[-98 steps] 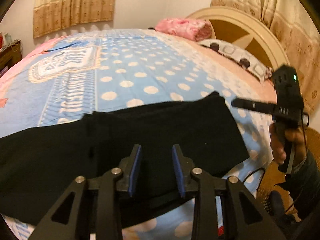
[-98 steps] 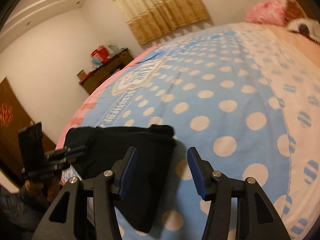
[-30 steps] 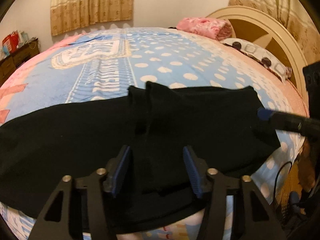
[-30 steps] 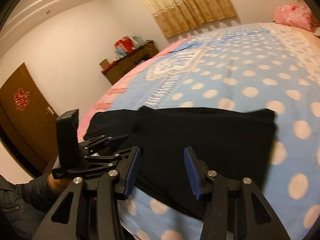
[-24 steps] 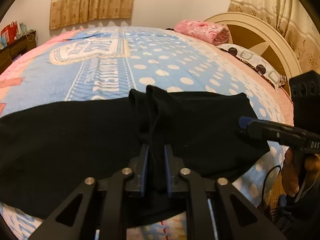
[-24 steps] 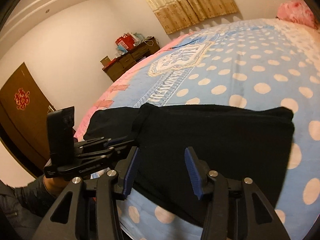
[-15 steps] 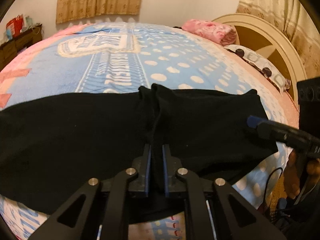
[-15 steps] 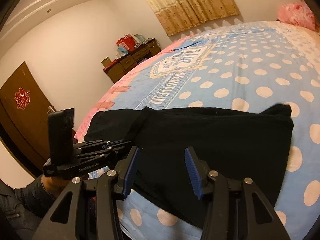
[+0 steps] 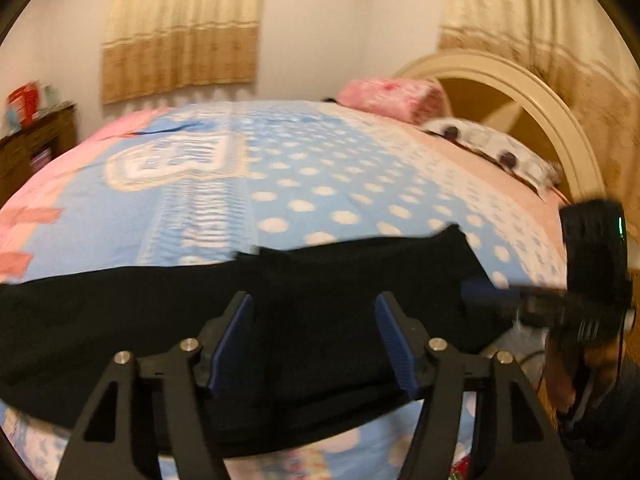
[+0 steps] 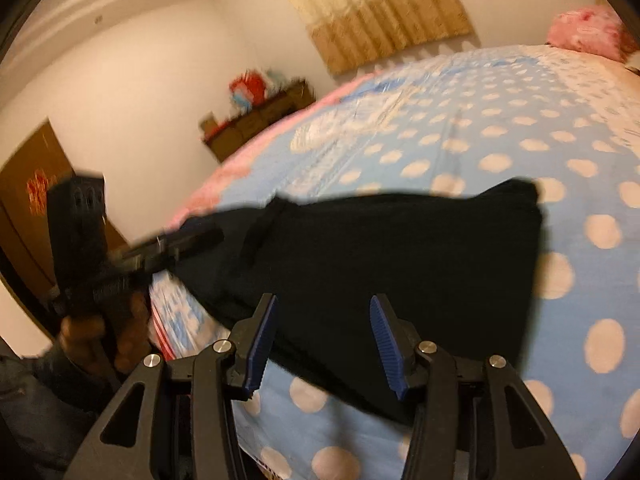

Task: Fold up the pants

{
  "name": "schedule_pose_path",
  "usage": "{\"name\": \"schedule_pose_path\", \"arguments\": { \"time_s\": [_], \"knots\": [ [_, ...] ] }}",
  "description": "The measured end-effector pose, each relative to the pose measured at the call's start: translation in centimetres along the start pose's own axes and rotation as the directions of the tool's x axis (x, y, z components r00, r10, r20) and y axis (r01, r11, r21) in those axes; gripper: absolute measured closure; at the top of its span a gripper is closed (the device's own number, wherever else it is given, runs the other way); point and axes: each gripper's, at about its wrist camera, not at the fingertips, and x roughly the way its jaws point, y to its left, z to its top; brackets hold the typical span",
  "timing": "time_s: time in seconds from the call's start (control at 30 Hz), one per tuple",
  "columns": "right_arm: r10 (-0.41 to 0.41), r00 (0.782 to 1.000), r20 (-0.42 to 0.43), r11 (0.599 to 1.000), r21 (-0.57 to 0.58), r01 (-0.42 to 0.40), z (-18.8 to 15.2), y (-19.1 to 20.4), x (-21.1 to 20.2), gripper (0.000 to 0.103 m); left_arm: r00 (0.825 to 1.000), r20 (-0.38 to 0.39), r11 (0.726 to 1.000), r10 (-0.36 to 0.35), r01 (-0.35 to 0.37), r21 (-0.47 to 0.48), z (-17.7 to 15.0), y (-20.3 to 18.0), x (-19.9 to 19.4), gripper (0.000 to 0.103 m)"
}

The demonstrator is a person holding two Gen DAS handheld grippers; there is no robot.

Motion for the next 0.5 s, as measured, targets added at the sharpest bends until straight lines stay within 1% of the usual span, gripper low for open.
{"name": "schedule_pose_path", "arguments": {
  "time_s": [0.03, 0.07, 0.13, 0.17, 0.2, 0.23, 0.27, 0.33, 0.43, 0.5],
  "knots": [
    [0.004, 1.000, 0.022, 1.000, 0.015, -0.004, 0.2, -0.5, -0.5, 0.052, 1.000, -0.018, 1.000, 0.001, -0.001, 0.016, -0.1, -0.4, 0.8, 0.037],
    [-0.002, 0.998, 0.055, 0.999, 0.041, -0.001, 0.7, -1.2, -0.9, 0.045, 0.999, -0.041, 1.000, 0.006, -0.005, 0.029, -0.3, -0.6, 1.7, 0.037],
    [-0.053, 0.993, 0.101, 0.996, 0.077, 0.045, 1.6, -2.5, -1.2, 0.036, 0.995, -0.092, 0.999, 0.029, -0.026, 0.031, -0.7, -0.5, 3.3, 0.037],
    [-0.093, 0.990, 0.104, 0.992, 0.098, 0.083, 2.0, -3.4, -1.0, 0.036, 0.994, -0.108, 0.999, 0.031, -0.028, 0.030, -1.0, -0.2, 3.8, 0.037],
    [-0.110, 0.991, 0.080, 0.988, 0.118, 0.100, 2.4, -4.1, -0.5, 0.036, 0.992, -0.124, 0.999, 0.036, -0.032, 0.033, -1.2, 0.1, 4.4, 0.037],
    [-0.118, 0.992, 0.037, 0.984, 0.140, 0.112, 2.7, -4.9, 0.3, 0.036, 0.993, -0.113, 0.998, 0.044, -0.039, 0.045, -1.5, -0.1, 4.4, 0.037],
    [-0.123, 0.992, 0.013, 0.980, 0.157, 0.120, 2.8, -5.4, 0.9, 0.036, 0.993, -0.103, 0.997, 0.050, -0.044, 0.060, -1.5, -0.2, 4.3, 0.037],
    [-0.111, 0.994, 0.021, 0.980, 0.166, 0.106, 2.8, -5.8, 1.1, 0.036, 0.993, -0.102, 0.996, 0.058, -0.051, 0.075, -1.7, -0.5, 4.2, 0.037],
    [-0.125, 0.992, 0.016, 0.982, 0.146, 0.122, 3.0, -5.5, 0.8, 0.036, 0.993, -0.104, 0.997, 0.048, -0.042, 0.065, -1.3, -0.3, 3.0, 0.037],
    [-0.119, 0.992, 0.051, 0.981, 0.162, 0.109, 2.9, -5.2, -0.3, 0.036, 0.997, -0.052, 0.996, 0.050, -0.047, 0.070, -0.6, 0.8, 0.7, 0.036]
  ]
}}
